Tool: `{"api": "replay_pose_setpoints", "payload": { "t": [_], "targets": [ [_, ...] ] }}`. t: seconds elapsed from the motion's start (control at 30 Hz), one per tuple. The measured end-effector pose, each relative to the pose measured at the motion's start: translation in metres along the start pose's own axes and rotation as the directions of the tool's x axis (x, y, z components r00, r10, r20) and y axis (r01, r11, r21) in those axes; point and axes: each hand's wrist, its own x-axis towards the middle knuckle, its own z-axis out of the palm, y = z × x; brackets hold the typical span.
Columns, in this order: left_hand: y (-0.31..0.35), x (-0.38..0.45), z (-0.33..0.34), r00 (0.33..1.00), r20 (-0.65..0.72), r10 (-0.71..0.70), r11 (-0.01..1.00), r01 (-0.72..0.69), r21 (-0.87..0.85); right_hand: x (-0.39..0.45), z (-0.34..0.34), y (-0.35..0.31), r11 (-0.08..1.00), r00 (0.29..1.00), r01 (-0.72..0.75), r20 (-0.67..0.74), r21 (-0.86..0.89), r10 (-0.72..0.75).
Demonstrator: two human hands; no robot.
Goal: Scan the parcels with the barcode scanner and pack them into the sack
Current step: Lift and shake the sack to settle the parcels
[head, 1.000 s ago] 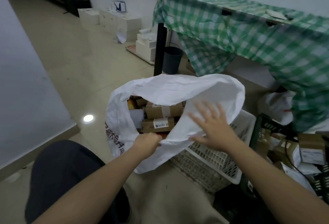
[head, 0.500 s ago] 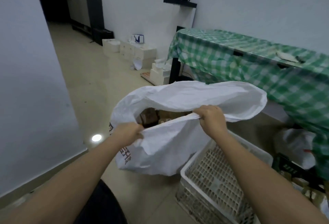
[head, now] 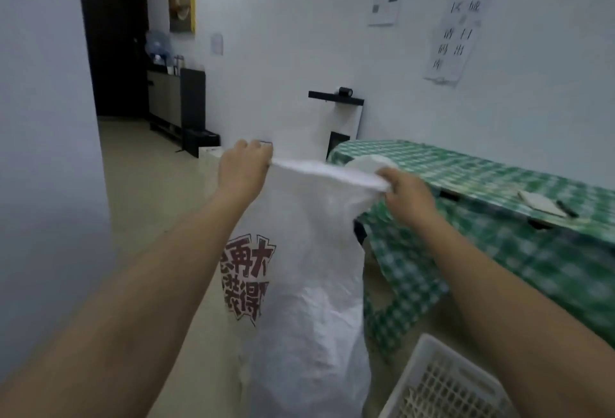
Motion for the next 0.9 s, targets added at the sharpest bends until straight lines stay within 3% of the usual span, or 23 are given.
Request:
{"api": "replay_pose_setpoints", "payload": {
  "t": [0.07, 0.1, 0.23, 0.33, 0.4, 0.47, 0.5, 0.57, 0.6, 0.63, 0.7, 0.77, 0.87, 0.9],
  "targets": [
    [-0.007, -0.039, 0.022, 0.984, 0.179, 0.007, 1.0, -0.003, -0.024, -0.03, 0.021, 0.019, 0.997, 0.944, 0.045, 0.331, -0.07, -0.02],
    [-0.008, -0.058, 0.028, 0.974, 0.223, 0.028, 0.999, -0.018, -0.051, -0.047, 0.028, 0.025, 0.99, 0.913, 0.097, 0.406, -0.106, -0.045],
    [-0.007, -0.129, 0.042, 0.935, 0.31, 0.172, 0.981, -0.133, -0.143, -0.107, 0.043, 0.025, 0.887, 0.812, 0.402, 0.536, -0.228, -0.23],
    [-0.015, -0.164, 0.048, 0.853, 0.484, 0.193, 0.977, -0.12, -0.177, -0.147, 0.05, 0.015, 0.857, 0.724, 0.482, 0.634, -0.182, -0.272],
    [-0.019, -0.182, 0.045, 0.835, 0.518, 0.183, 0.955, -0.026, -0.296, -0.166, 0.053, 0.008, 0.936, 0.679, 0.343, 0.71, -0.082, -0.186],
    [-0.02, -0.194, 0.04, 0.822, 0.541, 0.179, 0.932, 0.034, -0.36, -0.177, 0.052, 0.004, 0.992, 0.684, 0.112, 0.721, 0.053, -0.116],
    [-0.02, -0.198, 0.037, 0.802, 0.57, 0.181, 0.927, 0.055, -0.371, -0.178, 0.053, 0.003, 0.991, 0.737, 0.008, 0.669, 0.137, -0.099],
    [-0.019, -0.205, 0.031, 0.767, 0.608, 0.204, 0.918, 0.066, -0.391, -0.173, 0.061, 0.011, 0.973, 0.908, -0.1, 0.42, 0.21, 0.003],
    [-0.017, -0.207, 0.029, 0.772, 0.597, 0.22, 0.912, 0.055, -0.406, -0.167, 0.067, 0.016, 0.974, 0.947, -0.15, 0.308, 0.172, 0.092],
    [-0.015, -0.208, 0.027, 0.783, 0.574, 0.238, 0.904, 0.037, -0.425, -0.16, 0.073, 0.022, 0.964, 0.939, -0.245, 0.274, 0.108, 0.208],
    [-0.009, -0.21, 0.021, 0.795, 0.531, 0.292, 0.881, -0.007, -0.474, -0.15, 0.083, 0.031, 0.841, 0.794, -0.533, 0.399, 0.096, 0.458],
    [-0.004, -0.211, 0.016, 0.757, 0.579, 0.303, 0.898, -0.023, -0.44, -0.148, 0.097, 0.044, 0.674, 0.623, -0.727, 0.538, 0.131, 0.568],
    [-0.002, -0.215, 0.016, 0.56, 0.812, 0.166, 0.97, 0.057, -0.238, -0.156, 0.114, 0.056, 0.534, 0.526, -0.821, 0.63, 0.201, 0.571],
    [-0.001, -0.215, 0.017, 0.53, 0.837, 0.134, 0.968, 0.111, -0.225, -0.159, 0.12, 0.057, 0.463, 0.503, -0.848, 0.665, 0.257, 0.553]
  ]
}}
